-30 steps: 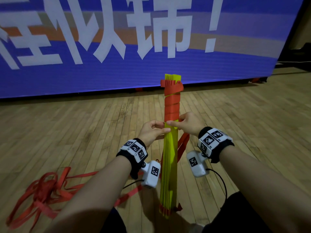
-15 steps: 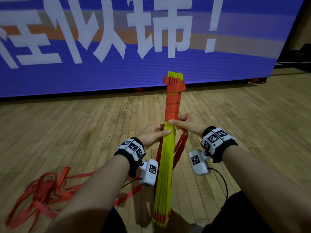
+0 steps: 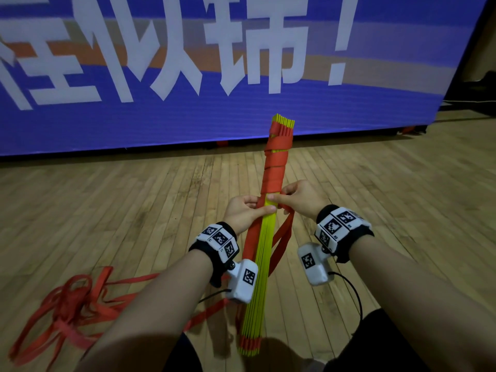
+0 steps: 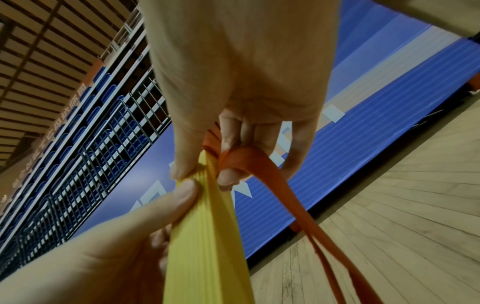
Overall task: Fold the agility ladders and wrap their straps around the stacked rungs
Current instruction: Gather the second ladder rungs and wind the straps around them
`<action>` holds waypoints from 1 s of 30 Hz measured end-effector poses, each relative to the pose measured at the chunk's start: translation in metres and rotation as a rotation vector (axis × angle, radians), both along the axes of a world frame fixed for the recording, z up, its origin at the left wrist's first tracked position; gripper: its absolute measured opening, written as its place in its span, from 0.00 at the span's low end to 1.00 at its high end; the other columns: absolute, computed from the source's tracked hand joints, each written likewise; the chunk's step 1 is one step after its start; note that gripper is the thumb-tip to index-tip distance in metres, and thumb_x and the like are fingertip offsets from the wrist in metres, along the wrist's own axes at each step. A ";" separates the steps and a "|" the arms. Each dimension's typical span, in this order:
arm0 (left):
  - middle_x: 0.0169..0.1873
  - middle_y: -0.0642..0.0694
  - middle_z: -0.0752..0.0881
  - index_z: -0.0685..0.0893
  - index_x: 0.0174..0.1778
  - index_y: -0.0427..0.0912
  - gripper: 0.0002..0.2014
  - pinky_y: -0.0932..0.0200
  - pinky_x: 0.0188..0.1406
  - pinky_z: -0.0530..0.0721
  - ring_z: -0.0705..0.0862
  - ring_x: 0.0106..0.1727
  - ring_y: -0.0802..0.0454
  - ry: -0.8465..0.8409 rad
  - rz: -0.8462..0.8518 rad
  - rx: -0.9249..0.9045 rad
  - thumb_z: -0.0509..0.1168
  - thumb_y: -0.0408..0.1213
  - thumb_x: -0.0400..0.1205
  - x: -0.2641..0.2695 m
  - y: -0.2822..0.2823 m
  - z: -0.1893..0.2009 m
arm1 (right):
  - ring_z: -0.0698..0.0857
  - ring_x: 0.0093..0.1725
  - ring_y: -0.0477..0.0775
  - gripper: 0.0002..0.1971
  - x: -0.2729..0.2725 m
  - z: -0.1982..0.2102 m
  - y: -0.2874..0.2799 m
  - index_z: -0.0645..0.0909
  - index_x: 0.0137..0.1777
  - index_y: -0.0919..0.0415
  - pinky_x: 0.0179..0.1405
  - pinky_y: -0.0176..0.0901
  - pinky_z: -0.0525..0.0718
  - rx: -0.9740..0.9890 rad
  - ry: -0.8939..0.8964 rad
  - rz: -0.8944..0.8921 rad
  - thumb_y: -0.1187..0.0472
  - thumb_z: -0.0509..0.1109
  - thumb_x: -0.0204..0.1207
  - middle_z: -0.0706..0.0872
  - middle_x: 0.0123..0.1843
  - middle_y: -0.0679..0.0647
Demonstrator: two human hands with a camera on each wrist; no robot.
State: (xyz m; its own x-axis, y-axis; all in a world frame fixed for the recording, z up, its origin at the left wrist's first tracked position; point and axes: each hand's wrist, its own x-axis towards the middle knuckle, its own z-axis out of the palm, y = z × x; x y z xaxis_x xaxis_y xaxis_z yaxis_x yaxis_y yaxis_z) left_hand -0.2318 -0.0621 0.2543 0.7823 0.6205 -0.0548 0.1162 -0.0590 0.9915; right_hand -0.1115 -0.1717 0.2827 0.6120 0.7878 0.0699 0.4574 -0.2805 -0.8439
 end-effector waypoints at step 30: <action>0.49 0.41 0.89 0.80 0.56 0.40 0.11 0.53 0.48 0.88 0.88 0.50 0.48 -0.075 -0.186 -0.227 0.68 0.26 0.79 -0.006 0.006 0.004 | 0.80 0.24 0.43 0.17 0.006 0.000 -0.007 0.85 0.44 0.73 0.30 0.28 0.79 0.127 0.151 0.025 0.55 0.73 0.75 0.84 0.28 0.53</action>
